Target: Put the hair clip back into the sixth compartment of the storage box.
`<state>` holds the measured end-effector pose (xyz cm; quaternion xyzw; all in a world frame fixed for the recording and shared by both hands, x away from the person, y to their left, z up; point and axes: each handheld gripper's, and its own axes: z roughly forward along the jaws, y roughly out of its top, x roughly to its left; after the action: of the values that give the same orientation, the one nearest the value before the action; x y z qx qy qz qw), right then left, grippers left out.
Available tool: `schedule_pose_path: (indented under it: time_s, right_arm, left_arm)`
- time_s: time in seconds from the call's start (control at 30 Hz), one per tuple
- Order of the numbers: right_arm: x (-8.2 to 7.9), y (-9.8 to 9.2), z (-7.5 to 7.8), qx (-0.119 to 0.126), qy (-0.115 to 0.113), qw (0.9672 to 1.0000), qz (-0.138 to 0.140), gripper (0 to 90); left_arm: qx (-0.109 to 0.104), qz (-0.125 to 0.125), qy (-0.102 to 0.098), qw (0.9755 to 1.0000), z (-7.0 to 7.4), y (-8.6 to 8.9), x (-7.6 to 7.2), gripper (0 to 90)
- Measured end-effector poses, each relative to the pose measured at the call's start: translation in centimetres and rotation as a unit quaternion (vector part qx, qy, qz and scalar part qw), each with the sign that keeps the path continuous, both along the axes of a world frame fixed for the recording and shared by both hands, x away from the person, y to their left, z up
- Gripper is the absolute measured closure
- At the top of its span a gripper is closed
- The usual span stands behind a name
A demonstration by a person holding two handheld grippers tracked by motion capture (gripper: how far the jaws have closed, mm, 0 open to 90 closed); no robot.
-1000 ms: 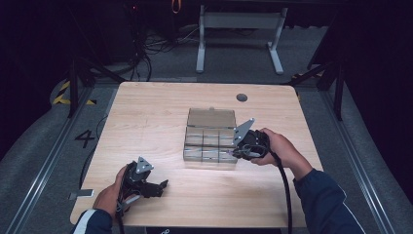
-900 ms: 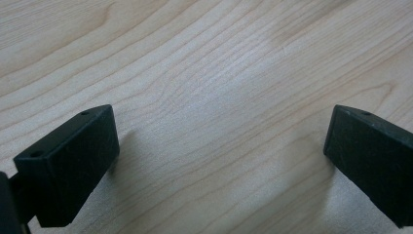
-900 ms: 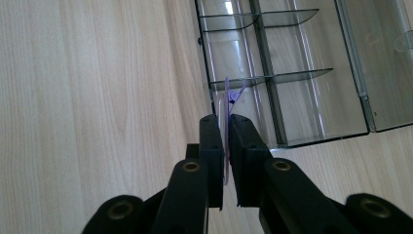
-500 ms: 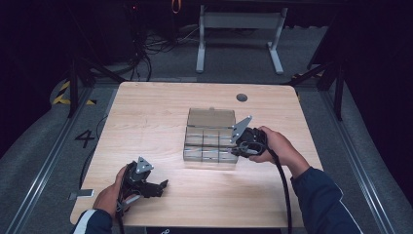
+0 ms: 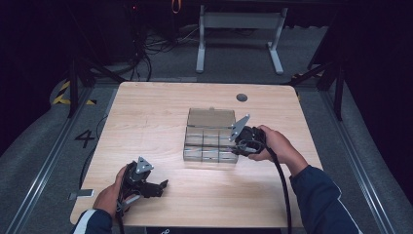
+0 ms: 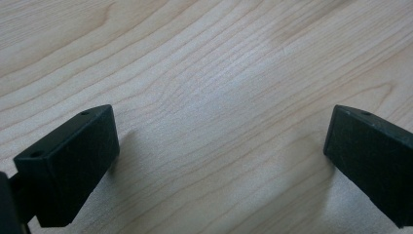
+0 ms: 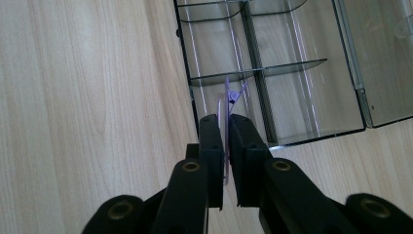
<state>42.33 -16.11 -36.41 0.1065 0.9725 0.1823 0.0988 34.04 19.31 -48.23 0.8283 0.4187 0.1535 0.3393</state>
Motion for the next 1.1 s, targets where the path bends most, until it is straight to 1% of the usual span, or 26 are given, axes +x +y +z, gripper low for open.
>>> schedule_pose_path:
  time_s: [0.47,0.53,0.57,0.73,0.93,1.1]
  right_arm:
    - [0.7,0.2,-0.8,-0.006,0.013,0.9999,-0.006,85.0]
    - [0.8,0.2,-0.9,-0.008,0.015,0.9998,-0.010,84.9]
    - [0.9,0.2,-1.0,-0.005,0.015,0.9998,-0.009,85.0]
    - [0.9,0.4,-1.3,-0.006,0.016,0.9998,-0.009,84.9]
    - [1.1,0.7,-1.8,-0.012,0.023,0.9996,-0.007,84.9]
    - [1.2,0.9,-2.1,-0.013,0.025,0.9996,-0.007,84.9]
  left_arm:
    - [0.000,0.000,0.000,1.0000,0.0,0.0,0.0,0.0]
    - [0.000,0.000,0.000,1.0000,0.0,0.0,0.0,0.0]
    - [0.000,0.000,0.000,1.0000,0.0,0.0,0.0,0.0]
    - [0.000,0.000,0.000,1.0000,0.0,0.0,0.0,0.0]
    - [-0.001,0.001,0.002,1.0000,0.0,0.0,0.0,0.0]
    - [-0.002,0.001,0.002,1.0000,0.0,0.0,0.0,0.0]
